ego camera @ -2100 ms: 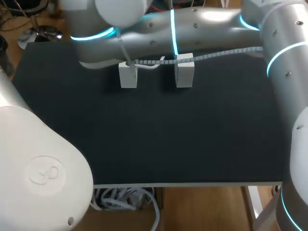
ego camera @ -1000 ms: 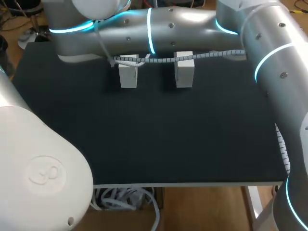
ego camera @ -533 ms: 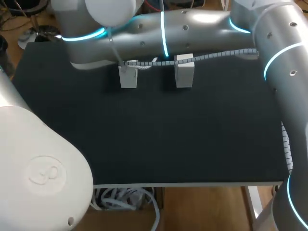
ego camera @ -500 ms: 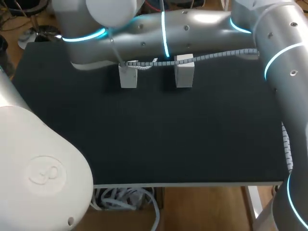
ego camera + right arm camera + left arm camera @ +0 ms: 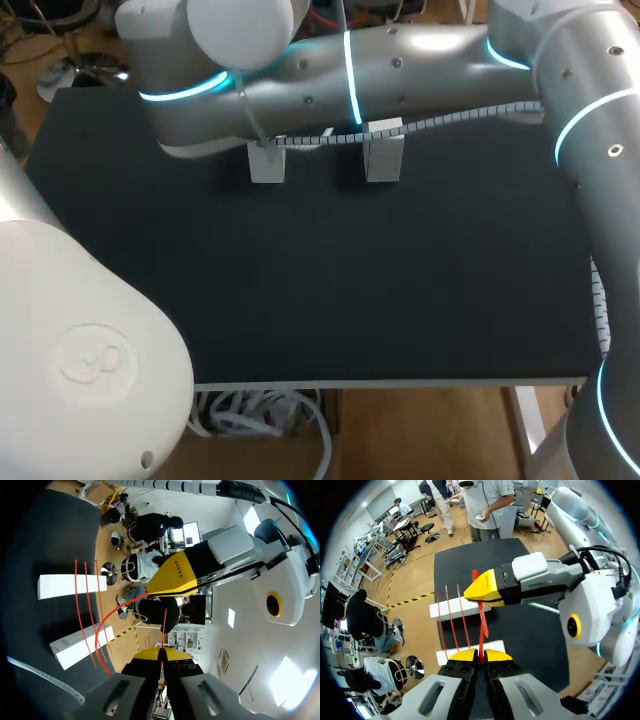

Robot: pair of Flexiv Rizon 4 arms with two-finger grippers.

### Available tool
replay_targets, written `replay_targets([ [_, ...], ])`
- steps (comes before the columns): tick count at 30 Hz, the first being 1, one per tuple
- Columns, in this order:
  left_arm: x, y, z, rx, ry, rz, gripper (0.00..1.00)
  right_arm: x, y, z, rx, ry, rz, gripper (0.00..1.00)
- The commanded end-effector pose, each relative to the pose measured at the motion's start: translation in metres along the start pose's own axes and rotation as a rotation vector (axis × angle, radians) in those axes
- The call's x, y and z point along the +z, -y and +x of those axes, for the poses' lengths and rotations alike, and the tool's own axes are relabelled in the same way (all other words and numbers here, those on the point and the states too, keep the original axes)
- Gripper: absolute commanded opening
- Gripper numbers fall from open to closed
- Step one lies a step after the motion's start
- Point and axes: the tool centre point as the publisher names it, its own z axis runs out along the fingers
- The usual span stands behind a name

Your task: Grab the tape and strap the tape.

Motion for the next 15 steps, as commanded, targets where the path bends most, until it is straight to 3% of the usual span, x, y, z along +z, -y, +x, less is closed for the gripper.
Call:
replay_targets([
  [1,-0.0007,0.0003,0.0002,-0.001,-0.002,-0.003,0.00,-0.0023,-0.0027,0.0006,-0.005,0.006,0.003,0.00],
  [15,-0.0007,0.0003,0.0002,-0.001,-0.002,-0.003,0.00,-0.0014,0.0024,-0.0031,0.005,0.036,0.065,0.00],
])
